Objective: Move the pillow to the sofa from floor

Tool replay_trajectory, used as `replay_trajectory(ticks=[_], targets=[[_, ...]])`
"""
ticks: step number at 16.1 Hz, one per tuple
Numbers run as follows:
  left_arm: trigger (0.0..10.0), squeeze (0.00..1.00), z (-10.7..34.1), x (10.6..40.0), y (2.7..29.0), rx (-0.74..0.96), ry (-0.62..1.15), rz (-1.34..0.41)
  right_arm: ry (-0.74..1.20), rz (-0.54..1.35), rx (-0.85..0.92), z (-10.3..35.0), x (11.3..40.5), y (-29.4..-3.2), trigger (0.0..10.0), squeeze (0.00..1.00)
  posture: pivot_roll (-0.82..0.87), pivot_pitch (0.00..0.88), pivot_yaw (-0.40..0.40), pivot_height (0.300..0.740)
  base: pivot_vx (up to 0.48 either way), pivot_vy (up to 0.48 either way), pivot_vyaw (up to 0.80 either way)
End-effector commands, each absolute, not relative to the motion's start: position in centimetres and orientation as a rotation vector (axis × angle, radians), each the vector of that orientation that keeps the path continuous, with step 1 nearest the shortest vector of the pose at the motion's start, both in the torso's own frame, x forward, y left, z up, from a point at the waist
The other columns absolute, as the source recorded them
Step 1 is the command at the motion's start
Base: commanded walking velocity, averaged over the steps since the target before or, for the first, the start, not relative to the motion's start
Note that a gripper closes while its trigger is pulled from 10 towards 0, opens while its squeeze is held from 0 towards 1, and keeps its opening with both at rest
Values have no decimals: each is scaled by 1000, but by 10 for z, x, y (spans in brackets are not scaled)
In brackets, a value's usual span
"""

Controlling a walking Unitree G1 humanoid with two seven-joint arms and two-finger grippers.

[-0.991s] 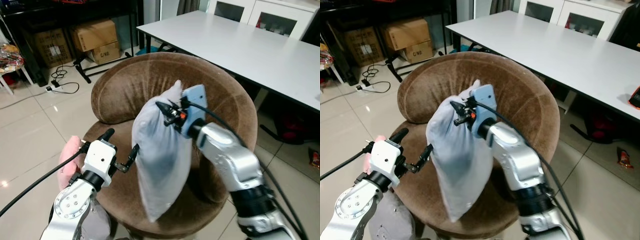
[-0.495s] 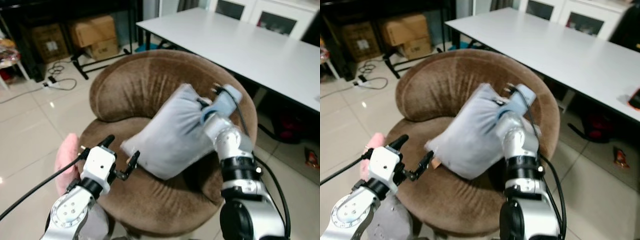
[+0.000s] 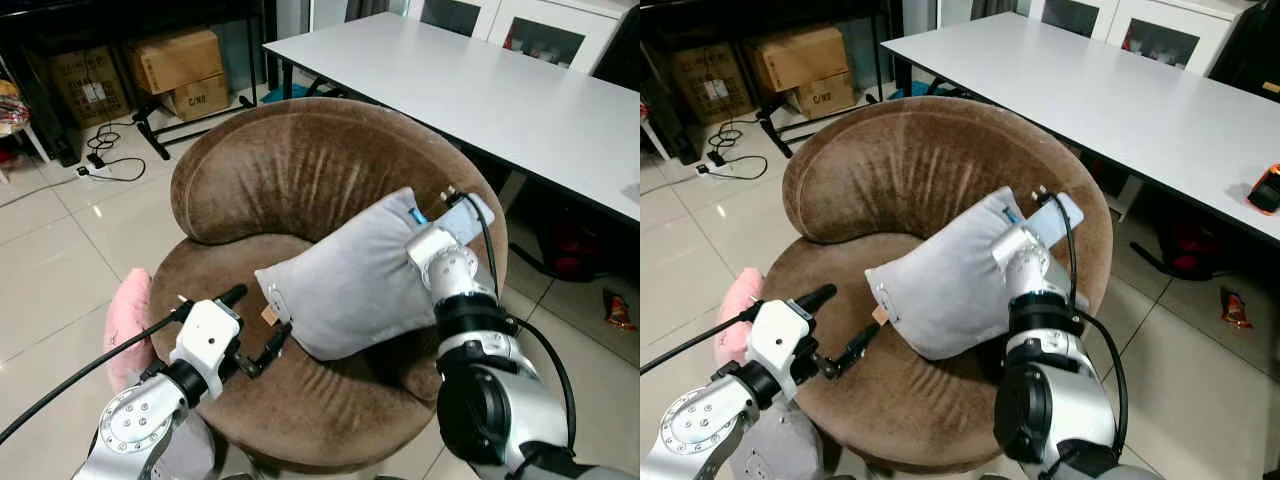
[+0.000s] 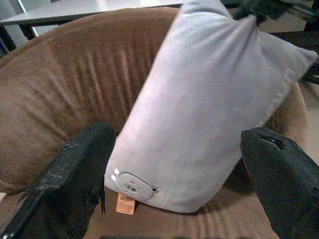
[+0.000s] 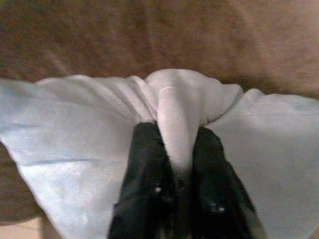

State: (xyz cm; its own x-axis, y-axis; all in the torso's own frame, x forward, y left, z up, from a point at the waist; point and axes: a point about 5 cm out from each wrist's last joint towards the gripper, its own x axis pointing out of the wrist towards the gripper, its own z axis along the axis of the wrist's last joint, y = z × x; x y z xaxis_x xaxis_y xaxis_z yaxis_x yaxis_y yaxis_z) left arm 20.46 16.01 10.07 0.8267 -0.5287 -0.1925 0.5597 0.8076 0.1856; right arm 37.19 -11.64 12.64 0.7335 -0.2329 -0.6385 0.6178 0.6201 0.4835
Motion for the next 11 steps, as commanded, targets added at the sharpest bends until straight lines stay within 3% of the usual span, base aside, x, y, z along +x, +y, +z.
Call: replay_trajectory(ticks=[1,4,7,10,11], targets=[[10000,0,104,207,161,247,123,-586,537,-461,819,137,376,-101,10000,1000,6,0,-49,740,0,0,0],[10000,0,105,208,163,251,122,-587,447,-333,916,153,383,-94,10000,1000,6,0,-46,740,0,0,0],[10000,0,106,213,164,244,116,-578,393,-325,922,159,385,-101,10000,1000,3,0,-40,740,0,0,0],[10000,0,106,222,166,228,112,-478,245,-268,741,167,387,-120,10000,1000,-2,0,-38,740,0,0,0],[10000,0,106,227,163,173,131,-439,118,-156,533,172,379,-134,10000,1000,-9,0,-38,740,0,0,0]])
